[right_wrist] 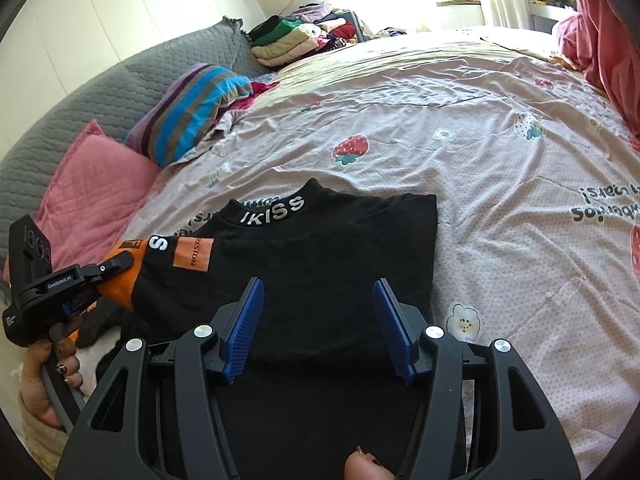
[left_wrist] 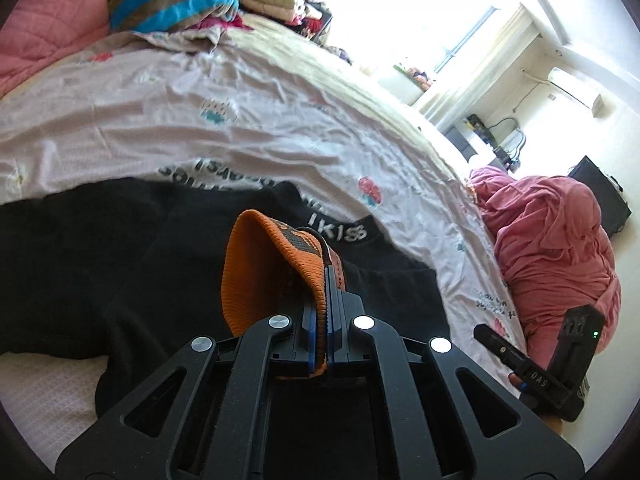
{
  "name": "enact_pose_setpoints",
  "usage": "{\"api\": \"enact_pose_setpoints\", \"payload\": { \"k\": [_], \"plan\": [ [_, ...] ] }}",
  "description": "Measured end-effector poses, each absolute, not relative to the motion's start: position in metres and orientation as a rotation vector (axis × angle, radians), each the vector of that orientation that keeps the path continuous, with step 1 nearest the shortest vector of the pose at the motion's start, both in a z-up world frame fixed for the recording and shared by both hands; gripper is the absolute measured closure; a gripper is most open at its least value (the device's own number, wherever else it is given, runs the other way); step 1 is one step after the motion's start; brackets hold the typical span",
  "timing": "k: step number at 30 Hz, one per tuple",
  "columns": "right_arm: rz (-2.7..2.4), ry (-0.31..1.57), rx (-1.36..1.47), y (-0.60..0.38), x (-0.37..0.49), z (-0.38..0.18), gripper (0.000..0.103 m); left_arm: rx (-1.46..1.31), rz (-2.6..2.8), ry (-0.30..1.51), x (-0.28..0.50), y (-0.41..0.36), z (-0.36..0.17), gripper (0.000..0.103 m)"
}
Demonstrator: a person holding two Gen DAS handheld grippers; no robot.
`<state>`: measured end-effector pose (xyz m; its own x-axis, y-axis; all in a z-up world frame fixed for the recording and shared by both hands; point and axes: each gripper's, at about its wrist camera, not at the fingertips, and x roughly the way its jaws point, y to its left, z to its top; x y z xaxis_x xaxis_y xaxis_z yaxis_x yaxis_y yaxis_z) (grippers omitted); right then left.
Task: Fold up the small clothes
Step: 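Lower the cuff onto the shirt body with the left gripper and open it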
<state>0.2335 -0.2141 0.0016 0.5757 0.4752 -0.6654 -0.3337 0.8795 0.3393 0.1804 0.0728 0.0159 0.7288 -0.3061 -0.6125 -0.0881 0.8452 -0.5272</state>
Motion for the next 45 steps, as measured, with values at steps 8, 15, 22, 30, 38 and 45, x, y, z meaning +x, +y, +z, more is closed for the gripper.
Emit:
{"api": "enact_pose_setpoints", "payload": {
  "k": [8, 15, 22, 30, 38, 45],
  "plan": [
    [0.48, 0.84, 0.111, -0.2, 0.234, -0.002, 0.047, -0.562, -0.074, 0.735, 0.171, 0.086, 0.016, 0.103],
    [0.495, 0.852, 0.062, -0.183, 0.237, -0.007, 0.047, -0.511, -0.06, 0.741, 0.169, 0.083, 0.023, 0.103],
    [0.491, 0.875, -0.028, -0.167, 0.237, -0.017, 0.047, -0.42, -0.07, 0.911, 0.185, 0.054, -0.02, 0.084],
    [0.451, 0.919, -0.052, -0.172, 0.241, -0.033, 0.042, -0.384, -0.042, 0.946, 0.176, 0.054, -0.046, 0.083],
    [0.38, 1.014, -0.048, -0.18, 0.249, -0.058, 0.04, -0.383, -0.049, 0.935, 0.174, 0.053, -0.04, 0.077],
    [0.42, 1.009, 0.039, -0.184, 0.245, -0.044, 0.033, -0.342, -0.04, 0.89, 0.165, 0.046, -0.021, 0.05]
  ]
}}
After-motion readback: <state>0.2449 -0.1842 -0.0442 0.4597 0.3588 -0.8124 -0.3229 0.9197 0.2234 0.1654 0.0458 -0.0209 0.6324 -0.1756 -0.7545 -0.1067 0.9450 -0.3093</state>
